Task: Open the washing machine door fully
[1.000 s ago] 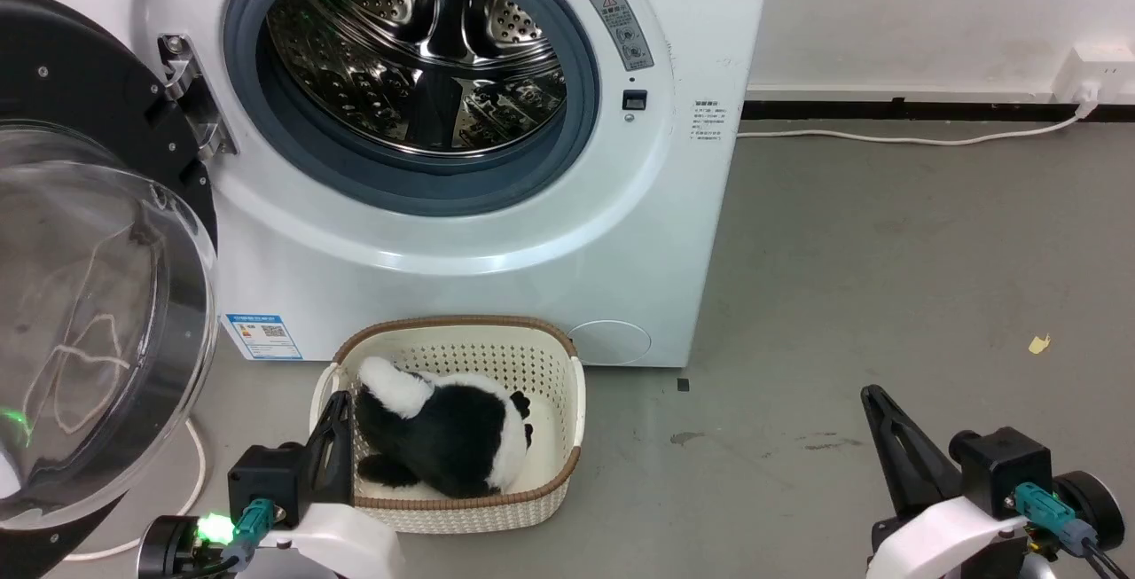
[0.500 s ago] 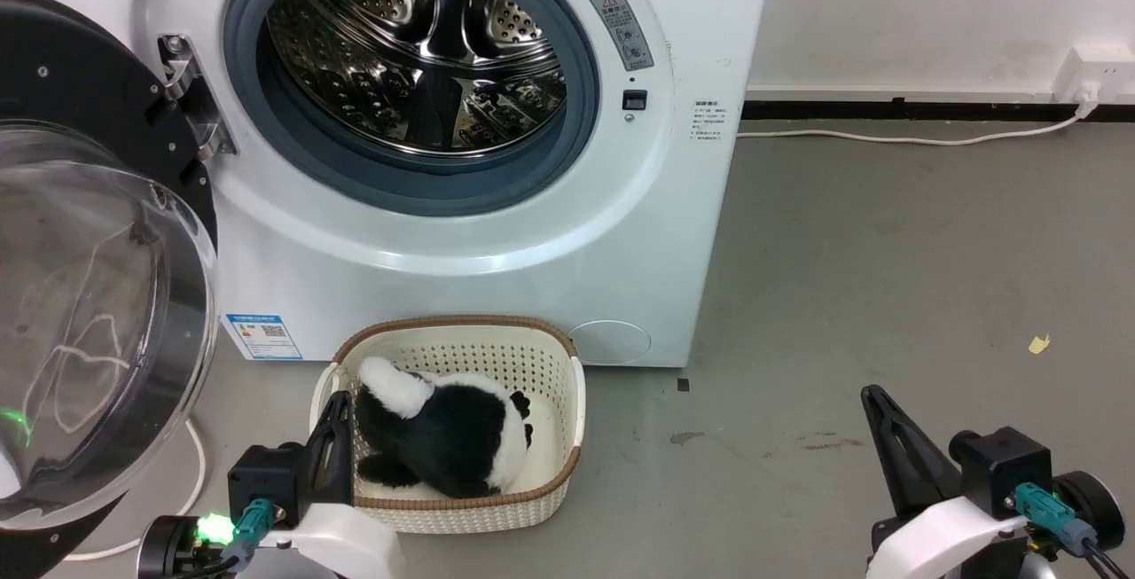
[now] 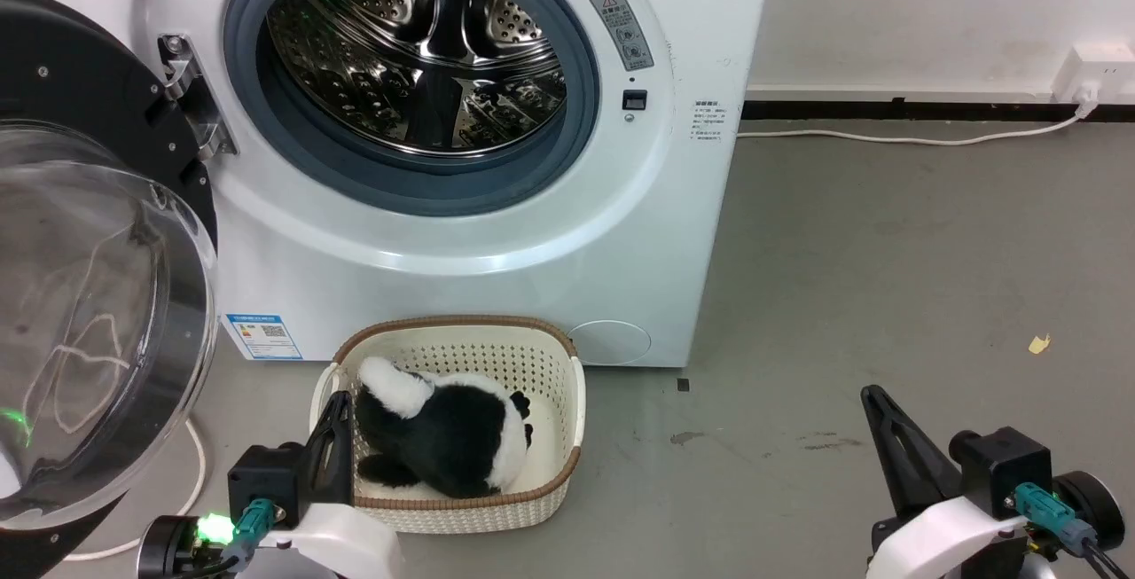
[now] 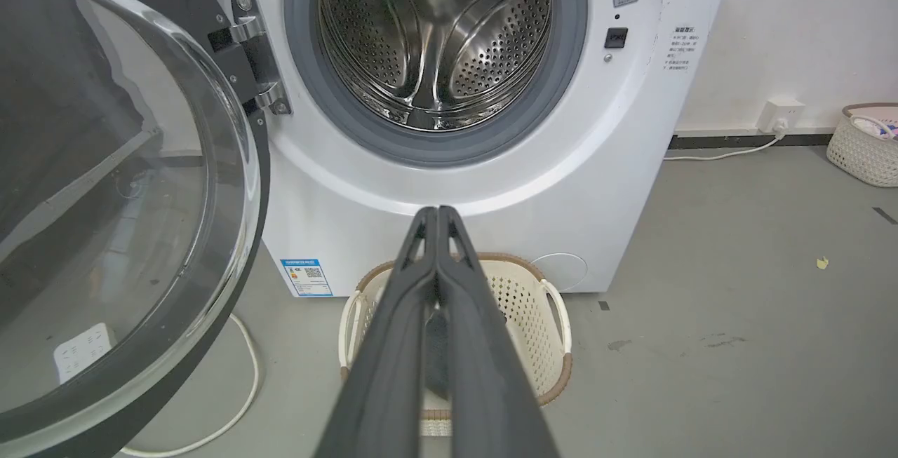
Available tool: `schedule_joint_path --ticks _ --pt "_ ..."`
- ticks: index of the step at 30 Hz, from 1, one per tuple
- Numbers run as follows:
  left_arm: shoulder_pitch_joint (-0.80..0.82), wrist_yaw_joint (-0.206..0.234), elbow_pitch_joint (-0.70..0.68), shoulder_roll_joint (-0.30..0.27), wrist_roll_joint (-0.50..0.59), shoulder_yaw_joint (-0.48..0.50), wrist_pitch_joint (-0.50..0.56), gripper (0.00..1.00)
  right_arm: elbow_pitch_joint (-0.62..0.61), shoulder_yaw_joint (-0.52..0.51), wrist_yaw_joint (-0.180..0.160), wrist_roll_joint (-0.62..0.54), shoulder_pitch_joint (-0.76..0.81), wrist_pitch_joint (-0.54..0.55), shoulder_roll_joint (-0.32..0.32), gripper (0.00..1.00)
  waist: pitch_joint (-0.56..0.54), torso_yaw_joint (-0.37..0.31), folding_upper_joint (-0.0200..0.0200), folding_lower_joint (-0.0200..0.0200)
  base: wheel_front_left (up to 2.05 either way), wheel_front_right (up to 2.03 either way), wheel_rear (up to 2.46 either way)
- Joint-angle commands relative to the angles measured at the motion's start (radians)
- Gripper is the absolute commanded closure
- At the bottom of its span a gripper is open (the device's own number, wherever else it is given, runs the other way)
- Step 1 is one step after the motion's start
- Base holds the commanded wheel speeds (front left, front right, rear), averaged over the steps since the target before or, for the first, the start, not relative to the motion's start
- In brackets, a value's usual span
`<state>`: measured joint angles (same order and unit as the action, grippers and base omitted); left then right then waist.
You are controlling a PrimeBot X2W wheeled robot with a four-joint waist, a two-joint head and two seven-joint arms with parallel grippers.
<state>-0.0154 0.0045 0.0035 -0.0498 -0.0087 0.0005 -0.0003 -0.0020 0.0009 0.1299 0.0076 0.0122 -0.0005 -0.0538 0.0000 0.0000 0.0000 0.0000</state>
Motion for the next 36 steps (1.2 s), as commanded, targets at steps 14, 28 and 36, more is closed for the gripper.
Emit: schedule_joint_path --ticks 14,28,36 --pt "0.015 -0.005 -0.004 0.000 0.009 0.000 0.000 1.00 0.002 -0.001 0.001 -0.008 -0.012 0.000 0.004 1.00 0.000 0.000 0.0000 0.0000 0.00 0.00 0.00" --pt "0.015 -0.005 -0.004 0.000 0.009 0.000 0.000 1.00 0.002 -0.001 0.001 -0.008 -0.012 0.000 0.004 1.00 0.000 0.000 0.0000 0.0000 0.00 0.00 0.00" --pt "0.015 -0.005 -0.004 0.000 0.009 0.000 0.000 1.00 0.002 -0.001 0.001 -0.008 -0.012 0.000 0.004 1.00 0.000 0.000 0.0000 0.0000 0.00 0.00 0.00"
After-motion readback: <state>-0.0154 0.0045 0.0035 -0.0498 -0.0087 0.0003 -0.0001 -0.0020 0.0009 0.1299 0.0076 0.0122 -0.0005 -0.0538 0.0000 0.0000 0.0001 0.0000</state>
